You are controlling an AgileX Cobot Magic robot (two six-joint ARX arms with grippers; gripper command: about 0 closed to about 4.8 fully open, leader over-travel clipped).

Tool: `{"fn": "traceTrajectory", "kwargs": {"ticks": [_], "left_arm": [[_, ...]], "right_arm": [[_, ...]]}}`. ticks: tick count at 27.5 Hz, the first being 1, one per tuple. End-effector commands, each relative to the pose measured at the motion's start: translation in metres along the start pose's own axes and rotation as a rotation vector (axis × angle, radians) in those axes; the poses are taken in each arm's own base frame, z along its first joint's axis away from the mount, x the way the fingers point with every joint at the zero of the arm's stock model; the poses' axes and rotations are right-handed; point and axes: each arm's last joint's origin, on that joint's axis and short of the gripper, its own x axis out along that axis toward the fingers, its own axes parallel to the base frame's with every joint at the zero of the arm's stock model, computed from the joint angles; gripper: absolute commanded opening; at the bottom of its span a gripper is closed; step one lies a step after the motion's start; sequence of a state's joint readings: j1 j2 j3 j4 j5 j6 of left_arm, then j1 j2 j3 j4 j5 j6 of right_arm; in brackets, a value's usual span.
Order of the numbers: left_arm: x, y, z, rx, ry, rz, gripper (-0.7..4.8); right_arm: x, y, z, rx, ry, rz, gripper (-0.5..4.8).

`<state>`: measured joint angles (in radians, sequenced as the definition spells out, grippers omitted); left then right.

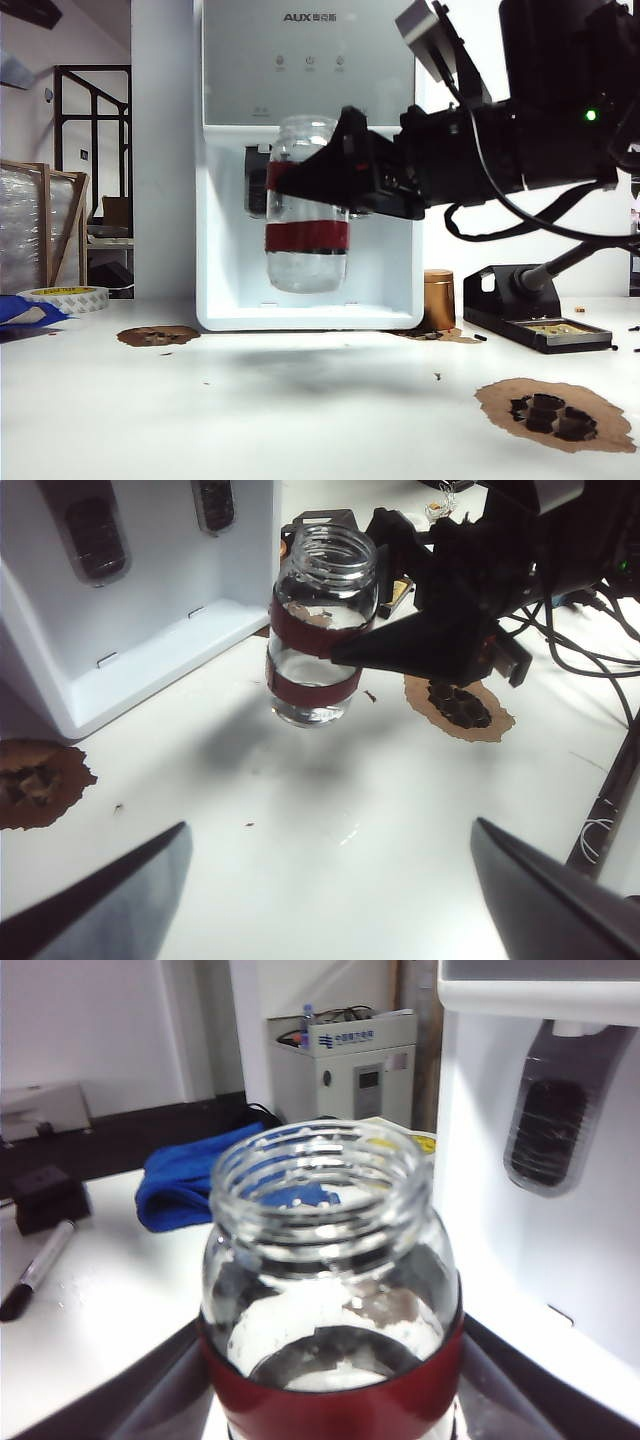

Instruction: Pick up the water bottle with two loops of red belts, then reach the front water dispenser and gently press the gray-black baffle horizontally to get a little water.

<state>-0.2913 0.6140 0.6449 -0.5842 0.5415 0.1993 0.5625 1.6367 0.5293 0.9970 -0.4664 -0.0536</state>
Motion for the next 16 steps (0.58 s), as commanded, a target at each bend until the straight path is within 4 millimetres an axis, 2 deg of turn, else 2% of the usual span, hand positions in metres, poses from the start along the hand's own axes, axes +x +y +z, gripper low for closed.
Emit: {"fn": "traceTrajectory", "kwargs": {"ticks": [1, 11, 16], "left_arm": [[0.000, 0.000, 0.002, 0.011, -0.013, 0.000, 4.79], [0.000, -0.001, 0.002, 0.016, -0.010, -0.011, 4.79], [0.001, -0.003, 0.002, 0.019, -0.006, -0.020, 4.79]], "right_arm": [[-0.001, 0.001, 0.000, -0.029, 0.010, -0.003, -0.02], [-0.008, 0.008, -0.013, -0.020, 0.051, 0.015, -0.01], [-0.002, 0.030, -0.015, -0.018, 0.056, 0.105, -0.01]]}}
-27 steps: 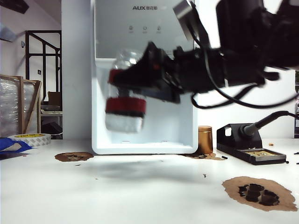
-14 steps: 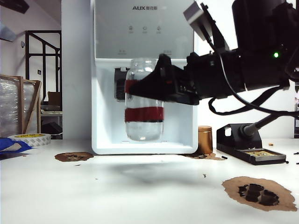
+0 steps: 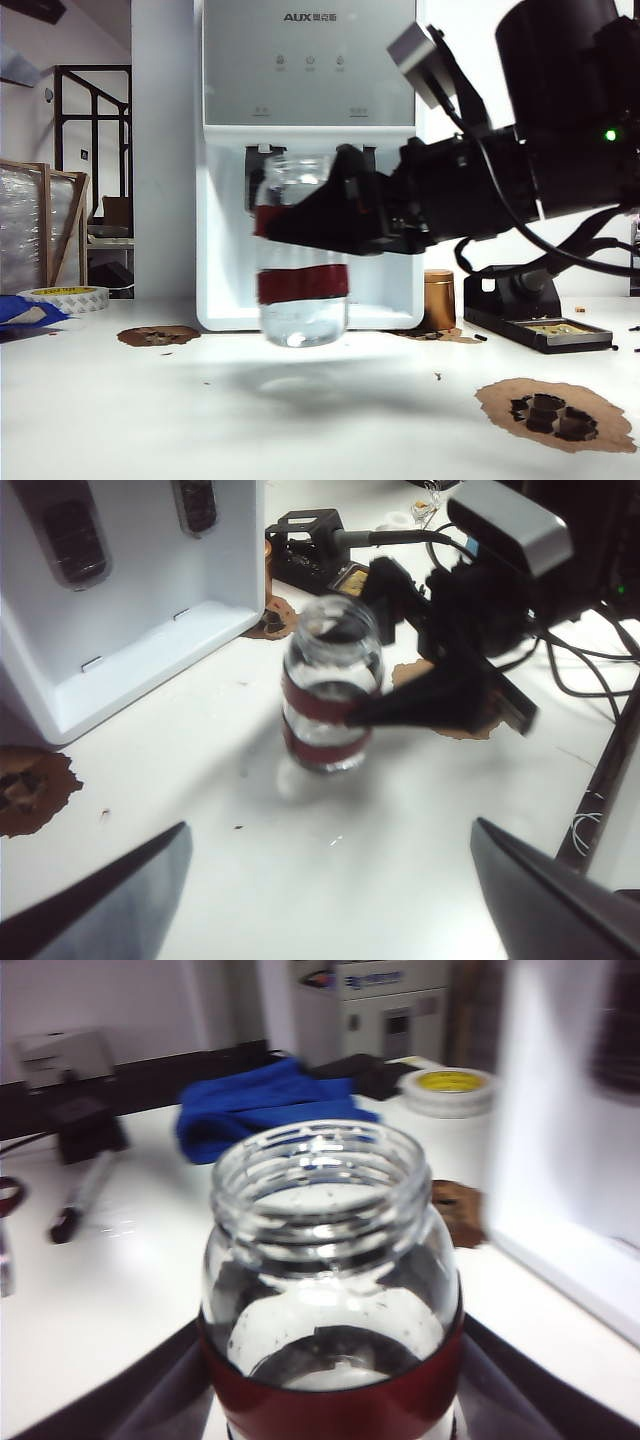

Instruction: Pick up the water bottle with two loops of red belts, then reach the front water dispenser and gently press the gray-black baffle horizontally to get a little water.

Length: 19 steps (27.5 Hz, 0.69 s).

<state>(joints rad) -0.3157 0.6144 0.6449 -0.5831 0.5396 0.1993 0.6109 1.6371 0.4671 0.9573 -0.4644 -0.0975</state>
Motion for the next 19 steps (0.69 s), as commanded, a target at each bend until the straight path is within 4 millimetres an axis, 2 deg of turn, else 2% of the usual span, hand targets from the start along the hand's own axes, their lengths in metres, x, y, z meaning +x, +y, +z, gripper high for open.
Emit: {"fn": "traceTrajectory", "kwargs": {"ticks": [1, 3, 9, 13, 19], "left_arm": [[0.000, 0.000, 0.002, 0.008, -0.008, 0.000, 4.79], [0.000, 0.000, 0.002, 0.008, -0.008, 0.000, 4.79], [0.000, 0.000, 0.001, 0.005, -0.003, -0.001, 4.79], [0.000, 0.000, 0.001, 0.005, -0.003, -0.001, 4.79], [0.000, 0.000, 0.001, 0.005, -0.002, -0.002, 4.79]], "right_arm": [[0.005, 0.015, 0.005, -0.018, -0.035, 0.066, -0.01], [0.007, 0.021, 0.006, -0.013, -0.037, 0.110, -0.01], [0.013, 0.021, 0.003, 0.036, -0.117, 0.156, -0.01], [0.019, 0.021, -0.013, 0.058, -0.082, 0.166, 0.00], [0.023, 0.024, -0.023, 0.059, -0.057, 0.190, 0.01]]}}
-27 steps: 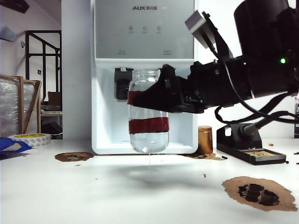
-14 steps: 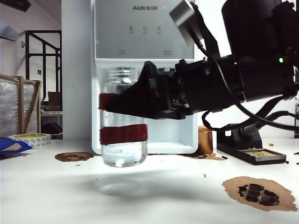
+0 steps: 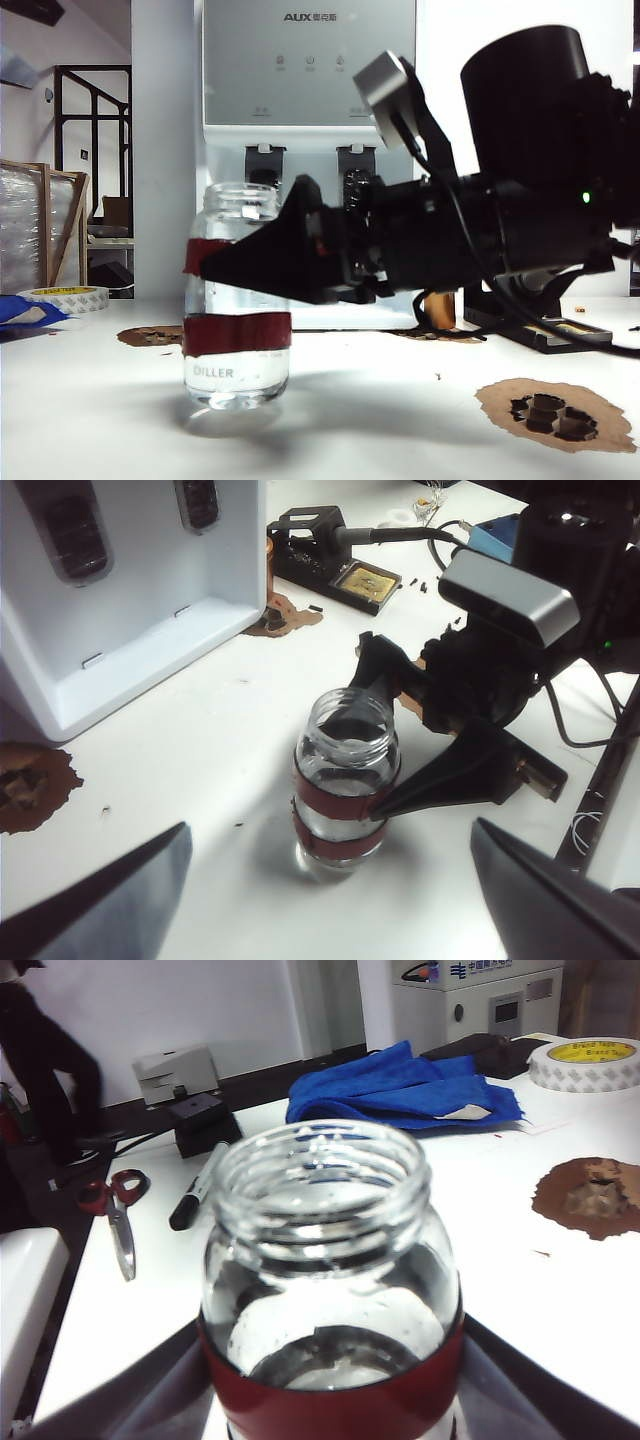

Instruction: Pick up the water bottle with two loops of red belts, then reach the front water dispenser and gently press the gray-black baffle horizontally to get a little water.

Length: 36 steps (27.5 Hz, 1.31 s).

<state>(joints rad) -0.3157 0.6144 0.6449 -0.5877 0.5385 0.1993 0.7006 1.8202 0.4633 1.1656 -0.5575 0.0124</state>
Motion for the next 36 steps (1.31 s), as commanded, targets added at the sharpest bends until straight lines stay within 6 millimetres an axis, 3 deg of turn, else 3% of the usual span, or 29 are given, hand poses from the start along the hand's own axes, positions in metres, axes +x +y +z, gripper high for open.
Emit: {"fn": "traceTrajectory", "kwargs": {"ticks": [1, 15, 29, 31, 34, 36], "left_arm": [[0.000, 0.000, 0.002, 0.008, -0.007, -0.002, 4.79], [0.000, 0.000, 0.002, 0.007, -0.006, -0.002, 4.79], [0.000, -0.001, 0.001, 0.009, 0.003, -0.011, 4.79], [0.000, -0.001, 0.001, 0.009, 0.002, -0.011, 4.79], [0.000, -0.001, 0.001, 0.010, 0.002, -0.011, 4.79], [0.000, -0.001, 0.001, 0.010, 0.002, -0.011, 4.79]], "right_arm": [[0.001, 0.001, 0.002, -0.028, -0.033, 0.015, 0.01], [0.002, 0.001, -0.017, -0.044, 0.027, 0.031, 0.07], [0.004, -0.002, -0.018, -0.061, -0.018, -0.021, 0.11], [0.004, -0.002, -0.018, -0.047, -0.014, -0.011, 0.65], [0.004, -0.001, -0.018, -0.025, -0.014, -0.010, 1.86], [0.004, -0.002, -0.018, -0.022, -0.014, -0.010, 1.94]]}}
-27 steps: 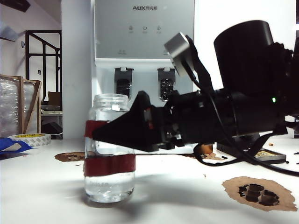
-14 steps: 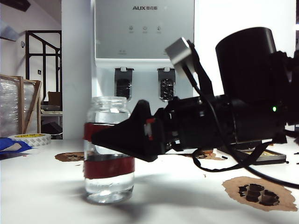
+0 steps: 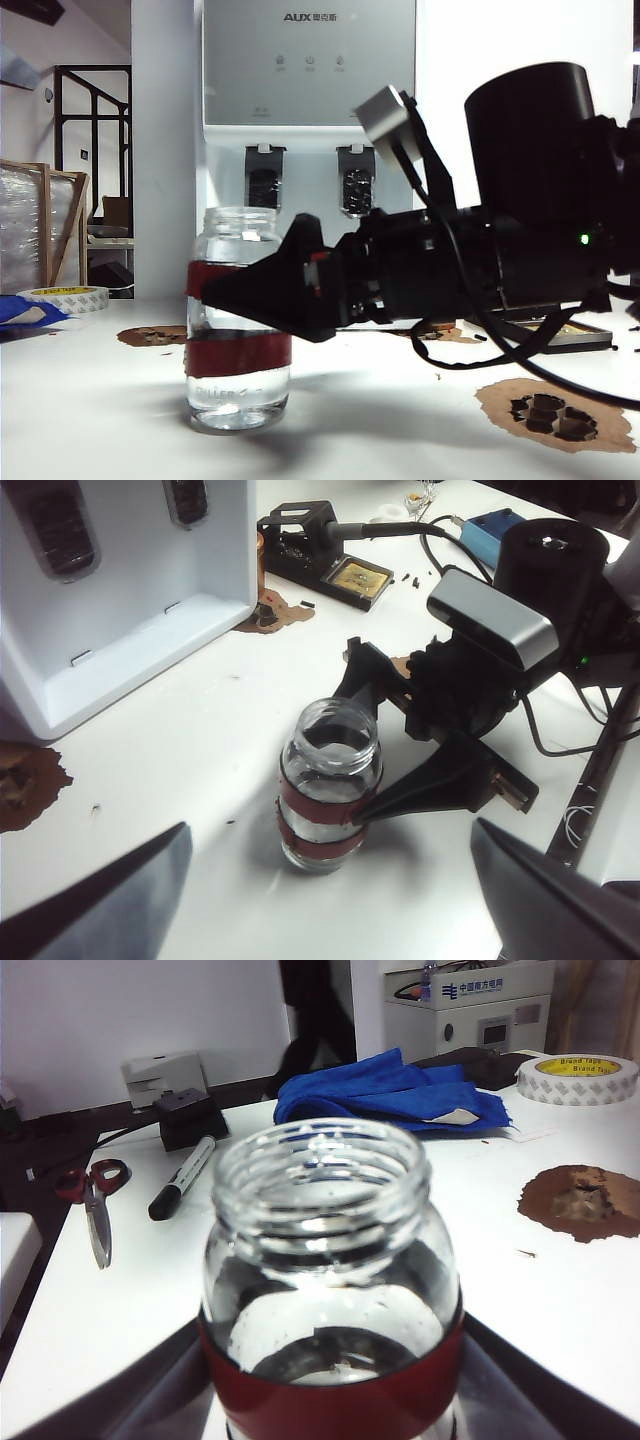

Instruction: Pick up the water bottle with two loops of red belts, then reach the front water dispenser and gently press the gray-black baffle horizontally to get a little water.

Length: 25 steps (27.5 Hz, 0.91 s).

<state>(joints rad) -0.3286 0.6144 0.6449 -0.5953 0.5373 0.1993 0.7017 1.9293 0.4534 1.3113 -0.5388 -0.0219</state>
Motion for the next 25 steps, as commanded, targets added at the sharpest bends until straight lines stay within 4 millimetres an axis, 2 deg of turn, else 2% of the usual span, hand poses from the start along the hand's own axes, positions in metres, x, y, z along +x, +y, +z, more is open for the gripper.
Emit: {"fn": "traceTrajectory", "kwargs": {"ticks": [1, 3, 4, 5, 8, 10, 19, 25], "left_arm": [[0.000, 0.000, 0.002, 0.008, -0.006, 0.001, 4.79], [0.000, 0.000, 0.002, 0.008, -0.006, 0.000, 4.79], [0.000, 0.000, 0.002, 0.008, -0.006, 0.001, 4.79], [0.000, 0.000, 0.002, 0.008, -0.006, 0.001, 4.79], [0.000, 0.000, 0.002, 0.009, -0.006, 0.001, 4.79], [0.000, 0.000, 0.002, 0.009, -0.006, 0.001, 4.79], [0.000, 0.000, 0.002, 0.009, -0.006, 0.001, 4.79], [0.000, 0.000, 0.002, 0.010, -0.006, 0.001, 4.79]], "right_arm": [[0.000, 0.001, -0.001, 0.026, 0.007, 0.008, 1.99], [0.000, 0.001, -0.001, 0.025, 0.006, 0.010, 2.48], [0.000, 0.001, -0.001, 0.026, 0.006, 0.010, 3.22], [0.000, 0.001, -0.001, 0.030, 0.007, 0.010, 3.71], [0.000, 0.001, -0.001, 0.045, 0.006, 0.010, 4.19], [-0.001, 0.002, 0.000, 0.053, -0.001, 0.013, 4.69], [-0.004, 0.003, 0.001, 0.070, -0.014, 0.013, 4.79], [-0.016, 0.010, 0.000, 0.069, -0.015, 0.004, 4.79]]}}
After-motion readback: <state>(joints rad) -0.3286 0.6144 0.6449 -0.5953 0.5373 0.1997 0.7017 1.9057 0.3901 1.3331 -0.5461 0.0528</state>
